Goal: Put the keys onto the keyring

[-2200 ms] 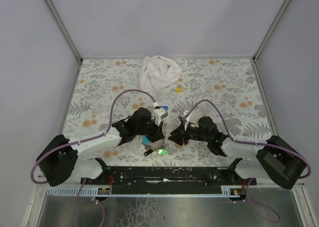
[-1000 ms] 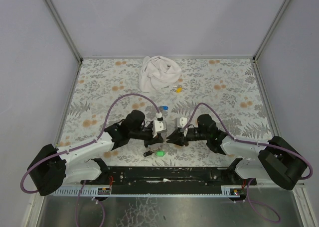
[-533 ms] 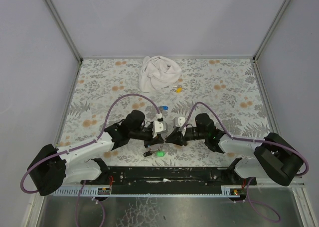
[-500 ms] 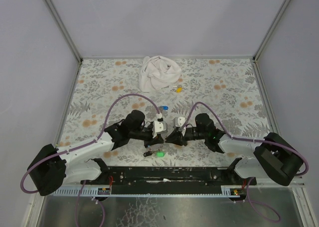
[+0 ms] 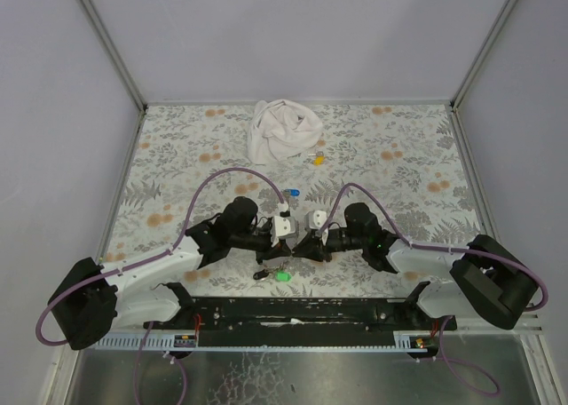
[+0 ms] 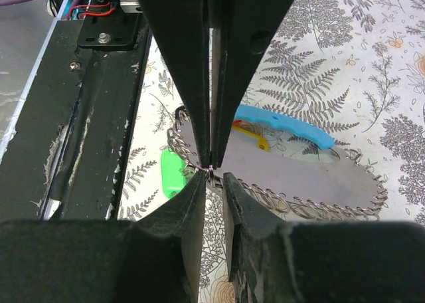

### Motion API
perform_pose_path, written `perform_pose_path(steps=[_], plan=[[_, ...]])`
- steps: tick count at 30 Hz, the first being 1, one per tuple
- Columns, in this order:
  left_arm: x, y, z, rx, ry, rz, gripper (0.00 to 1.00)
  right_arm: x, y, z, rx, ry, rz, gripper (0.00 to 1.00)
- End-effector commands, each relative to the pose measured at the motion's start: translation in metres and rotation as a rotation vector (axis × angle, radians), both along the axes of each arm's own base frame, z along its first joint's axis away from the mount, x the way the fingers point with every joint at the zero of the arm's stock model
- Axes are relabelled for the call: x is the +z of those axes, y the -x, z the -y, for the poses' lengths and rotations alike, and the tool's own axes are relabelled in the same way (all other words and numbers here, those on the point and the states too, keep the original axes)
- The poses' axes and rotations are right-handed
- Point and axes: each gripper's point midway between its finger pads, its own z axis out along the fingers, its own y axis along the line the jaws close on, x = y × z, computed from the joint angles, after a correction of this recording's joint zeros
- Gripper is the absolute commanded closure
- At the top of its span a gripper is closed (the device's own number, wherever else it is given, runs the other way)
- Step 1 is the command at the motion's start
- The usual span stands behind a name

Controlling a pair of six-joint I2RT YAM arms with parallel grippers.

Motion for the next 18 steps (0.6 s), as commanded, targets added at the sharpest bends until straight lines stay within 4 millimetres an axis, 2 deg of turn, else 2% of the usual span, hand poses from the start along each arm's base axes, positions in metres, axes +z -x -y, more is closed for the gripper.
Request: perform_pose_path(steps=[1, 12, 18], plan=[[0.0097, -0.0036, 0.0057, 0.0, 0.036, 0.032, 1.0, 0.0201, -0.0006, -0.0111, 0.04, -0.05, 0.067, 0.75], [0.0161, 0.0027, 0.0061, -0.03, 0.071, 0.041, 1.0, 0.0167, -0.0066, -0.0133, 0.007, -0.035, 0.083, 0.78], [0.0172, 0.0047, 0.0053, -0.033, 0.081, 0.044, 1.0, 0.018, -0.0057, -0.0156, 0.022, -0.034, 0.075, 0.93]])
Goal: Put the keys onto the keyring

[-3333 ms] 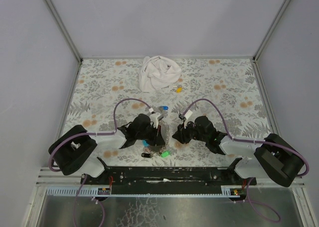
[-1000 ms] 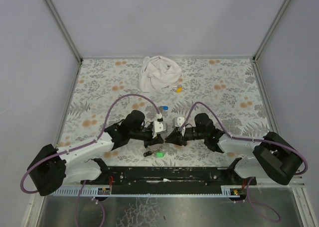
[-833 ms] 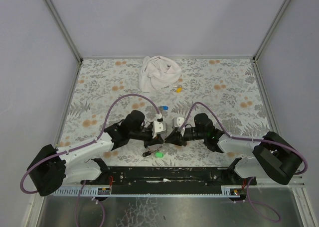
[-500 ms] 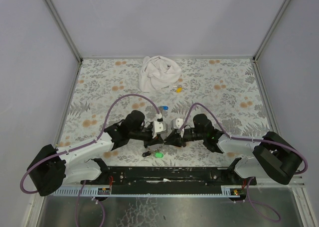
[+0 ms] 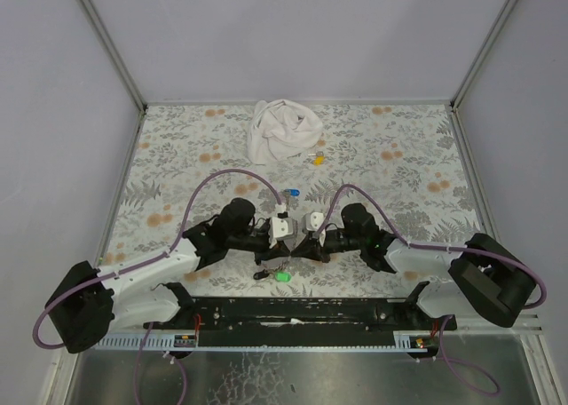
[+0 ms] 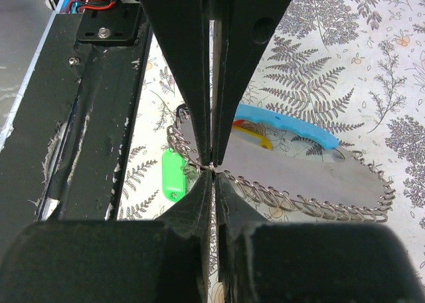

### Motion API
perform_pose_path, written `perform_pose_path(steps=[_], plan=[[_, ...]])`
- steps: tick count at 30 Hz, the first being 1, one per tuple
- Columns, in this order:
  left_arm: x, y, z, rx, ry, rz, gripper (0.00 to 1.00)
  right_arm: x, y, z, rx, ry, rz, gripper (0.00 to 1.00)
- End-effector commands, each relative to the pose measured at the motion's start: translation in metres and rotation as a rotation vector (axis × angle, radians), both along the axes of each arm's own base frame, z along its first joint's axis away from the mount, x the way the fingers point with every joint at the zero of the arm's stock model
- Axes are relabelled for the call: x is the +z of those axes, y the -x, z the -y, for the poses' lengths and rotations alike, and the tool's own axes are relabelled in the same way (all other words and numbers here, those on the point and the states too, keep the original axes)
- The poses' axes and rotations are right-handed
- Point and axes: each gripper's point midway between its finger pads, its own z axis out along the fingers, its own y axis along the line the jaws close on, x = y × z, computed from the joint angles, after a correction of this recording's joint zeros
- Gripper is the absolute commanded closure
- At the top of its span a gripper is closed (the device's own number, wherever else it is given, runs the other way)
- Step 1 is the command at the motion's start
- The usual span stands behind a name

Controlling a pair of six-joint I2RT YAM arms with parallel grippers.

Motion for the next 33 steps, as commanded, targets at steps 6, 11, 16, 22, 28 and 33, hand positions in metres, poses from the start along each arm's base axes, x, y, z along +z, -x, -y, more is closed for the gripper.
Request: perform_pose_path(steps=[6, 11, 16, 22, 28, 33], plan=[[0.019, -0.008, 0.005, 0.067, 0.097, 0.044, 0.88, 0.033, -0.012, -0.01, -0.02, -0.071, 0.094, 1.0], [0.026, -0.018, 0.0, 0.2, 0.174, 0.006, 0.72, 0.037, -0.02, -0.006, -0.078, -0.077, 0.114, 1.0], [0.03, -0.016, -0.007, 0.3, 0.294, -0.082, 0.69, 0.035, -0.021, -0.007, -0.089, -0.076, 0.106, 1.0], [0.024, -0.015, -0.014, 0.357, 0.325, -0.125, 0.68, 0.036, -0.021, -0.007, -0.09, -0.085, 0.103, 1.0], [0.037, -0.027, -0.019, 0.392, 0.435, -0.13, 0.69, 0.036, -0.02, -0.005, -0.091, -0.088, 0.102, 1.0], [0.038, -0.027, -0.022, 0.367, 0.461, -0.182, 0.73, 0.038, -0.02, -0.004, -0.1, -0.095, 0.108, 1.0]])
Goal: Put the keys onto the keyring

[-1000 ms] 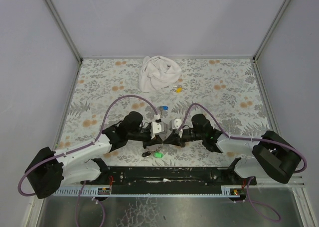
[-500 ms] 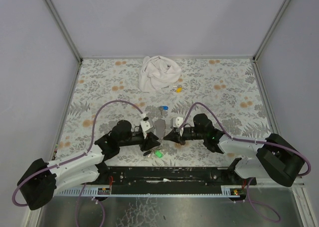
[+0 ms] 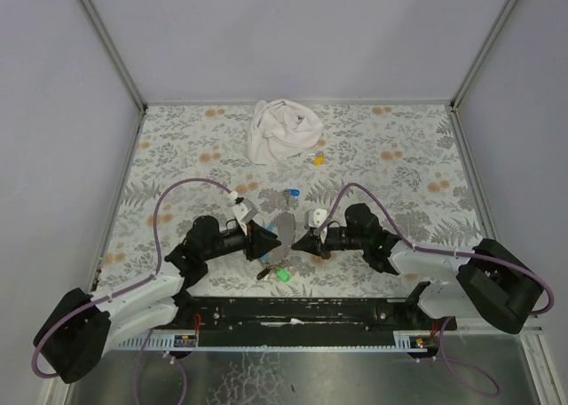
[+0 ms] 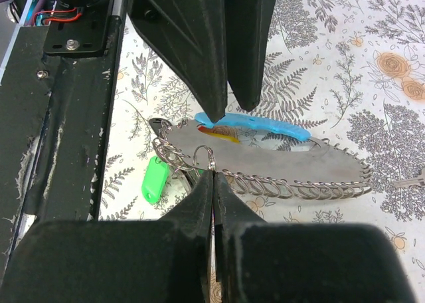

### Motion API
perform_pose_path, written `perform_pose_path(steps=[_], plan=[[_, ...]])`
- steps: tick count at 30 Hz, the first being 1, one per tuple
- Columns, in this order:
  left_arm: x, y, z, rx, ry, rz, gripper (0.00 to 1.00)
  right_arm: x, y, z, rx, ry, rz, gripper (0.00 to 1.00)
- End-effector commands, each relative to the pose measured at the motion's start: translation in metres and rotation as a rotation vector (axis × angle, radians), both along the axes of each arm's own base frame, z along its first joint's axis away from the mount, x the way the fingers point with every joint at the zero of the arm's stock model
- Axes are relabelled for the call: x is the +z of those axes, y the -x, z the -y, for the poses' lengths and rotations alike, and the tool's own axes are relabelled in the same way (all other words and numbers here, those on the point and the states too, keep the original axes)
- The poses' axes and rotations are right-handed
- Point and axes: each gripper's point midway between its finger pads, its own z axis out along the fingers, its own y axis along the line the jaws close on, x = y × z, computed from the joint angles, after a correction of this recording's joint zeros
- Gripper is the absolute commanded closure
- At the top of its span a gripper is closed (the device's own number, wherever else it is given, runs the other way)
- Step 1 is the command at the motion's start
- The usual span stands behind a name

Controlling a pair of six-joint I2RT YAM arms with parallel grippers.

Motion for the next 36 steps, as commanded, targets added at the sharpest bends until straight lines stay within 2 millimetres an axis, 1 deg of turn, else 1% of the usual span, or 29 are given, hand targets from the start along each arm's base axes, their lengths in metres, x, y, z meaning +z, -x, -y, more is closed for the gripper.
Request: perform_pose_path(steps=[1, 4, 12, 15, 18, 28, 32, 36], plan=[[0.025, 0.003, 0.007, -0.058, 0.112, 0.027, 0.73, 0.028, -0.006, -0.006, -0.013, -0.083, 0.074, 1.0], [0.023, 0.008, 0.008, -0.079, 0.114, 0.002, 0.73, 0.028, -0.007, -0.007, -0.017, -0.088, 0.071, 1.0], [0.008, 0.01, 0.008, -0.077, 0.092, -0.049, 0.74, 0.029, -0.007, -0.007, -0.019, -0.095, 0.067, 1.0], [0.008, 0.013, 0.012, -0.105, 0.103, -0.066, 0.78, 0.029, -0.007, -0.008, -0.019, -0.097, 0.065, 1.0], [0.011, 0.015, 0.015, -0.122, 0.124, -0.074, 0.79, 0.029, -0.007, -0.008, -0.021, -0.097, 0.062, 1.0], [0.005, 0.019, 0.021, -0.143, 0.117, -0.111, 0.82, 0.029, -0.008, -0.007, -0.027, -0.101, 0.061, 1.0], [0.003, 0.018, 0.024, -0.143, 0.112, -0.118, 0.87, 0.03, -0.008, -0.008, -0.028, -0.104, 0.062, 1.0], [0.004, 0.016, 0.026, -0.129, 0.116, -0.116, 0.86, 0.031, -0.008, -0.007, -0.027, -0.108, 0.062, 1.0]])
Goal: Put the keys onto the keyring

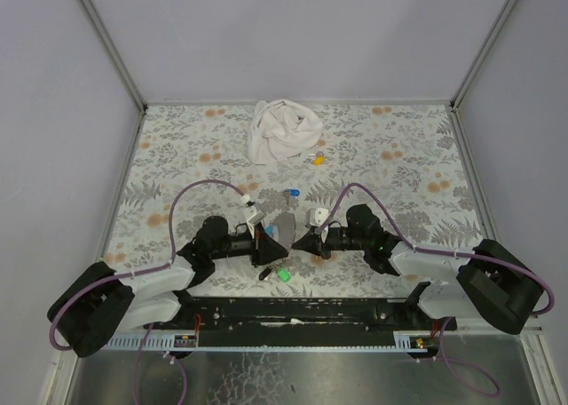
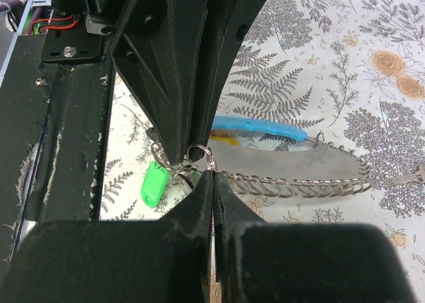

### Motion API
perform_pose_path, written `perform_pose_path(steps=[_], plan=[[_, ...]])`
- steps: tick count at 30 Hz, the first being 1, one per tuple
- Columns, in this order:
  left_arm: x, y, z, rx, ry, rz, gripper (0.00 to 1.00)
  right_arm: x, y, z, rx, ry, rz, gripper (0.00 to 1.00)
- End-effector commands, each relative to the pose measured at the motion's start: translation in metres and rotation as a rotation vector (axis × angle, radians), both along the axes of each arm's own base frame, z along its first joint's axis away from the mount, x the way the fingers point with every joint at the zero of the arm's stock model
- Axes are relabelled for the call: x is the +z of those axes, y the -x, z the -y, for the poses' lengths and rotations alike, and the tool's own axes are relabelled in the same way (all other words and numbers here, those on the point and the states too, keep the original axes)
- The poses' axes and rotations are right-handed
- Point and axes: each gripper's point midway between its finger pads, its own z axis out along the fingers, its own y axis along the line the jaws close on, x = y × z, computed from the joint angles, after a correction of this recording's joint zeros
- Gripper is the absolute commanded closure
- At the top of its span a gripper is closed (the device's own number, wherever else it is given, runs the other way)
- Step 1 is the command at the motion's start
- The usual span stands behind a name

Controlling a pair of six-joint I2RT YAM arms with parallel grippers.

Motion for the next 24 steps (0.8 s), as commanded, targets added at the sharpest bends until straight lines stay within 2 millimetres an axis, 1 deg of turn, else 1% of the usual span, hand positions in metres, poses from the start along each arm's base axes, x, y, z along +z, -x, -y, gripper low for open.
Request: perform_pose_path(steps=[1, 4, 7, 11, 13, 14, 16, 17, 22, 23, 24], plan=[[0.021, -0.007, 0.008, 0.008, 0.062, 0.068, 0.85, 0.031, -0.006, -0.009, 0.002, -0.098, 0.079, 1.0], [0.02, -0.01, 0.01, 0.019, 0.056, 0.066, 0.82, 0.031, -0.005, -0.009, 0.003, -0.099, 0.078, 1.0], [0.017, -0.012, 0.009, 0.032, 0.049, 0.06, 0.81, 0.032, -0.005, -0.009, 0.003, -0.101, 0.077, 1.0], [0.019, -0.014, 0.01, 0.04, 0.057, 0.063, 0.81, 0.031, -0.004, -0.009, 0.005, -0.102, 0.076, 1.0], [0.021, -0.014, 0.011, 0.035, 0.061, 0.067, 0.83, 0.031, -0.004, -0.009, 0.007, -0.103, 0.072, 1.0], [0.021, -0.014, 0.011, 0.032, 0.064, 0.07, 0.86, 0.032, -0.004, -0.01, 0.01, -0.106, 0.073, 1.0], [0.023, -0.013, 0.013, 0.023, 0.069, 0.076, 0.97, 0.032, -0.003, -0.01, 0.012, -0.108, 0.069, 1.0], [0.023, -0.013, 0.014, 0.02, 0.069, 0.08, 1.0, 0.032, -0.003, -0.01, 0.011, -0.108, 0.067, 1.0], [0.023, -0.013, 0.012, 0.008, 0.029, 0.102, 1.0, 0.029, -0.006, -0.004, -0.045, -0.096, 0.032, 1.0], [0.022, -0.013, 0.011, 0.008, 0.009, 0.109, 1.0, 0.029, -0.008, -0.001, -0.076, -0.091, 0.014, 0.97], [0.021, -0.013, 0.01, 0.008, -0.015, 0.119, 1.0, 0.028, -0.011, 0.002, -0.112, -0.082, -0.005, 0.9]])
